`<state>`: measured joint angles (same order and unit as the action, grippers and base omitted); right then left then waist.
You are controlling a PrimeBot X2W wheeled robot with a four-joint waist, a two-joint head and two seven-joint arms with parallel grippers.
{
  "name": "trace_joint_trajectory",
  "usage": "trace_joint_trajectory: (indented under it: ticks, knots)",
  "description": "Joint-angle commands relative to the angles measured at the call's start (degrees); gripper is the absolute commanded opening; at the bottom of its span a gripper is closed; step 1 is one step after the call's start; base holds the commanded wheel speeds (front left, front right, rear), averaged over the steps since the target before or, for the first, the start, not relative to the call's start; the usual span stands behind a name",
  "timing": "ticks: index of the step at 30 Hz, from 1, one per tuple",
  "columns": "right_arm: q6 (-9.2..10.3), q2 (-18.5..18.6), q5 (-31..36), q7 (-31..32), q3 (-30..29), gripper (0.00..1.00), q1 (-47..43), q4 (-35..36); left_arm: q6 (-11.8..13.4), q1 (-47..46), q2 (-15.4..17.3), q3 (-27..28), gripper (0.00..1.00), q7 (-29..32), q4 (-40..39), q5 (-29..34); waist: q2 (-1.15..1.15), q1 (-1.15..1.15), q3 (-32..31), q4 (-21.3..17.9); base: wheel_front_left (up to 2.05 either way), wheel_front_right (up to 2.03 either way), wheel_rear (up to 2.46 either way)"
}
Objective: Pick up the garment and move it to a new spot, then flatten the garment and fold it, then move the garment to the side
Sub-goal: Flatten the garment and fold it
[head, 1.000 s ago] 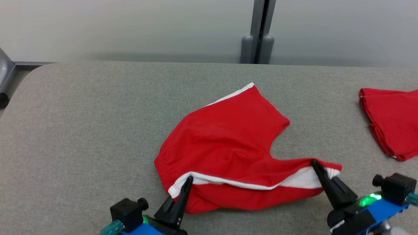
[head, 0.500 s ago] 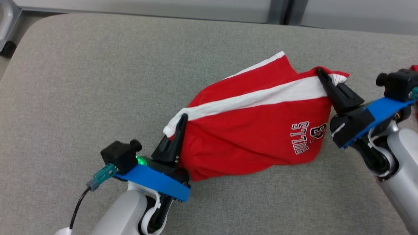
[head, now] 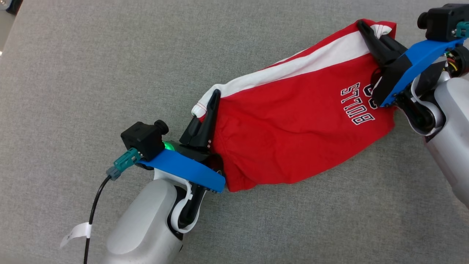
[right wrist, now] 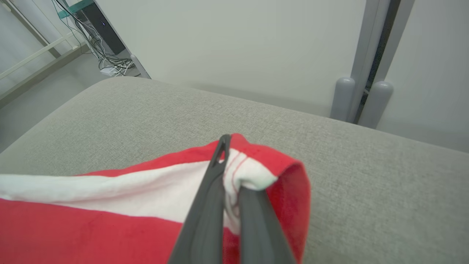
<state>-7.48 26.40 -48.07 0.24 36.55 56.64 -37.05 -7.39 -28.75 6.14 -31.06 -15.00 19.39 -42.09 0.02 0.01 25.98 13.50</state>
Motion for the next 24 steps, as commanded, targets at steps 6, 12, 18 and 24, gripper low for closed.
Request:
trace_joint_trajectory:
  ticks: [6,12,18,24]
  knots:
    - [-0.04,-1.2,-1.2,-1.2,4.2,0.36,4.2,-5.8,-0.1,-1.9,-0.8,-0.2,0.0,-0.2,2.0,0.8,-0.02,-0.01,0.9,0.7,0.0,0.0,0.0]
    - [-0.04,-1.1,-2.6,-3.5,7.8,1.0,4.5,-9.5,-0.1,-1.2,-1.0,-0.3,1.0,-0.2,4.1,1.5,-0.02,-0.01,-0.7,0.3,0.0,0.0,0.0]
    - [-0.04,0.6,-4.7,-5.9,10.8,1.0,2.1,-11.2,-0.1,1.4,0.0,0.0,1.0,-0.2,4.9,2.4,-0.02,-0.01,-3.6,0.1,0.0,0.0,0.0]
    - [-0.04,2.4,-6.7,-7.4,12.9,1.0,-0.1,-11.9,-0.1,4.4,1.5,0.0,1.0,-0.2,4.8,3.3,-0.02,-0.01,-6.0,0.3,0.0,0.0,0.0]
